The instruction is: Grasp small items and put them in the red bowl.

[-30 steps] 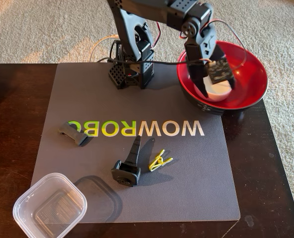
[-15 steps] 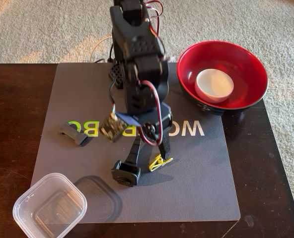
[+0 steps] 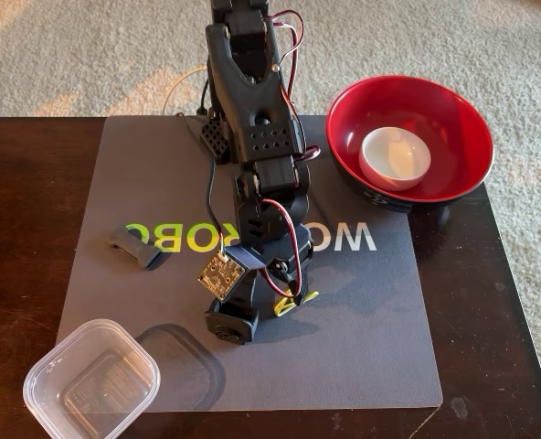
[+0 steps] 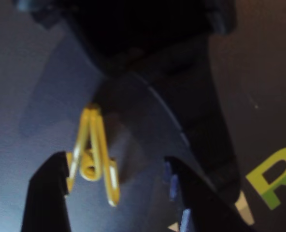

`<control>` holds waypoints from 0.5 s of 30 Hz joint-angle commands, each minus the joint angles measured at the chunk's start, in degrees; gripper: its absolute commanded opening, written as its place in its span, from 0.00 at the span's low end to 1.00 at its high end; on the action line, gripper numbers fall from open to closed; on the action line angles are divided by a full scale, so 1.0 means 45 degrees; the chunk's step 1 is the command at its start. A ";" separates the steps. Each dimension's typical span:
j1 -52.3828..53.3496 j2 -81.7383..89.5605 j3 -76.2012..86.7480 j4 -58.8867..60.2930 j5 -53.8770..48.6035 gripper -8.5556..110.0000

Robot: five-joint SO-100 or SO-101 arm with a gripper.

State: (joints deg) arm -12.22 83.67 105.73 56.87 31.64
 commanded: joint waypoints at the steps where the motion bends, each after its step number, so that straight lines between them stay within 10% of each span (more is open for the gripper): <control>1: -0.0176 -0.0391 -0.0840 -0.0117 -0.0059 0.25; 15: 0.0273 -0.1406 -0.1816 -0.0117 -0.0156 0.07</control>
State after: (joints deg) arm -12.30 75.85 99.76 56.69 31.11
